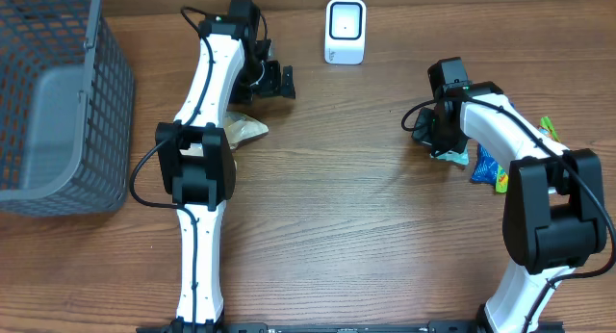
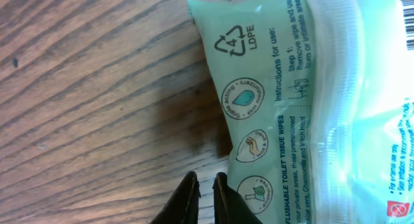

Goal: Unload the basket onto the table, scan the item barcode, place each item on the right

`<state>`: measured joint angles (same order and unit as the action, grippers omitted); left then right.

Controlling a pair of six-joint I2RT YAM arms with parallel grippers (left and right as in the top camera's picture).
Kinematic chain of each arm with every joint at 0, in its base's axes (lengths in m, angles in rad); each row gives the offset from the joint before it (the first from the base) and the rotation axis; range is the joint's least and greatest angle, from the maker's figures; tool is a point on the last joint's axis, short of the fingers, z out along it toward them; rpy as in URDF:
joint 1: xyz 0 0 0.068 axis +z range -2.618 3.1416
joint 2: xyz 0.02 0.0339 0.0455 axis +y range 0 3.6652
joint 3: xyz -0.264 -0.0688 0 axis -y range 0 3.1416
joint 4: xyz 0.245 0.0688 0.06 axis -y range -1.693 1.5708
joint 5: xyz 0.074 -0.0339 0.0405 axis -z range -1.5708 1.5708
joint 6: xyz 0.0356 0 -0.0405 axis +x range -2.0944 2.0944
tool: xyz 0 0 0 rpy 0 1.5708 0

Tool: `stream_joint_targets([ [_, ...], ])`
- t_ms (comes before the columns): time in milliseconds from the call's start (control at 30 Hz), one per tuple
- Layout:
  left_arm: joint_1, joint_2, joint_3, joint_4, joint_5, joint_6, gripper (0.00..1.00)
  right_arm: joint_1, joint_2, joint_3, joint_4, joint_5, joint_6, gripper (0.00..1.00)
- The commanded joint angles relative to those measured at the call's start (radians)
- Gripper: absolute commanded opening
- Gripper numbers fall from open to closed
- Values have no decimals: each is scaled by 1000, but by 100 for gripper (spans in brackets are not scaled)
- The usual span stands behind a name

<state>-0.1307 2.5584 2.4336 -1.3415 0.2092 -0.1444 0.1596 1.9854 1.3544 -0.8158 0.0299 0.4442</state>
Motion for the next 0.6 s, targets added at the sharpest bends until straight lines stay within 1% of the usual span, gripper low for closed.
stream_joint_targets([
  [0,6,-2,195,-71,24,59,100,-4,-31,51,1,-13,-15,11],
  [100,7,-2,435,-219,-31,53,100,-4,-76,83,-2,-77,-29,14],
  [167,6,-2,568,-302,-73,35,100,-4,-104,97,2,-105,-29,18],
  [200,6,-2,645,-349,-99,24,100,-4,-116,102,6,-128,-29,22],
  [233,7,-3,713,-349,-106,26,100,-4,-129,105,20,-168,-29,29],
  [267,7,-37,704,-348,-100,22,100,-4,-135,105,31,-203,-29,34],
  [300,7,-63,703,-347,-99,-7,100,-4,-137,105,47,-253,-29,36],
  [400,6,-149,697,-348,-69,-16,100,-3,-137,105,66,-321,-29,37],
  [500,4,-237,665,-348,-33,-11,100,-4,-137,105,66,-320,-29,37],
  [567,2,-307,605,-348,-34,-7,100,-4,-137,105,69,-320,-29,38],
])
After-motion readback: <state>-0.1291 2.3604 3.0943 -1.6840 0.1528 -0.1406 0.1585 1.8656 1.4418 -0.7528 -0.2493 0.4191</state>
